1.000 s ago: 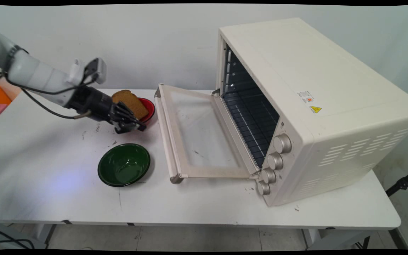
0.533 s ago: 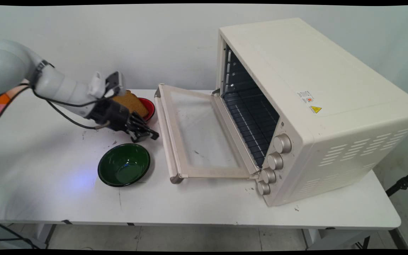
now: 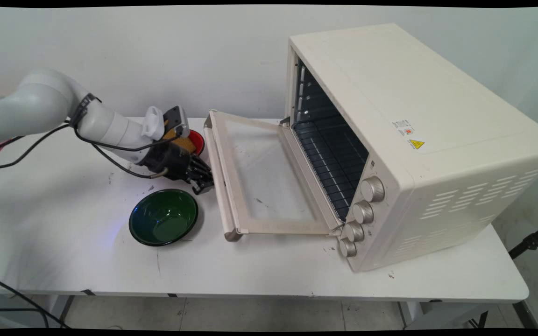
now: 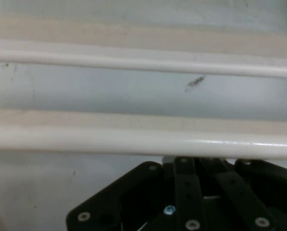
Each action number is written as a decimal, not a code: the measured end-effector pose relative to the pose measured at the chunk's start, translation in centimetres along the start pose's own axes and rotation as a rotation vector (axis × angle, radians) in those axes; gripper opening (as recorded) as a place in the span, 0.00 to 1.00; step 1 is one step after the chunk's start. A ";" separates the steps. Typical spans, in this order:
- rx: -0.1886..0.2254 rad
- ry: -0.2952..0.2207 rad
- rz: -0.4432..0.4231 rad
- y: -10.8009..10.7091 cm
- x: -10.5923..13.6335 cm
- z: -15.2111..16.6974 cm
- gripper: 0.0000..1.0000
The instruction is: Close the oven
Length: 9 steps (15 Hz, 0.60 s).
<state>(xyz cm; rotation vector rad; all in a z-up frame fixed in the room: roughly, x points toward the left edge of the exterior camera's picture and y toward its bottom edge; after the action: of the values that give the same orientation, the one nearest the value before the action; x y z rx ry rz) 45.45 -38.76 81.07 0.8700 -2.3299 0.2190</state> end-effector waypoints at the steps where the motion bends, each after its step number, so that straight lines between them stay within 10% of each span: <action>1: 0.002 0.002 0.000 0.0 0.1 0.2 0.00; 9: 0.002 0.071 0.006 -0.4 3.1 -0.3 0.00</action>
<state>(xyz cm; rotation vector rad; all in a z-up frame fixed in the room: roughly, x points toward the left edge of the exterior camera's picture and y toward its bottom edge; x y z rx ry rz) 44.07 -40.54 83.18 0.8433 -2.2672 0.2508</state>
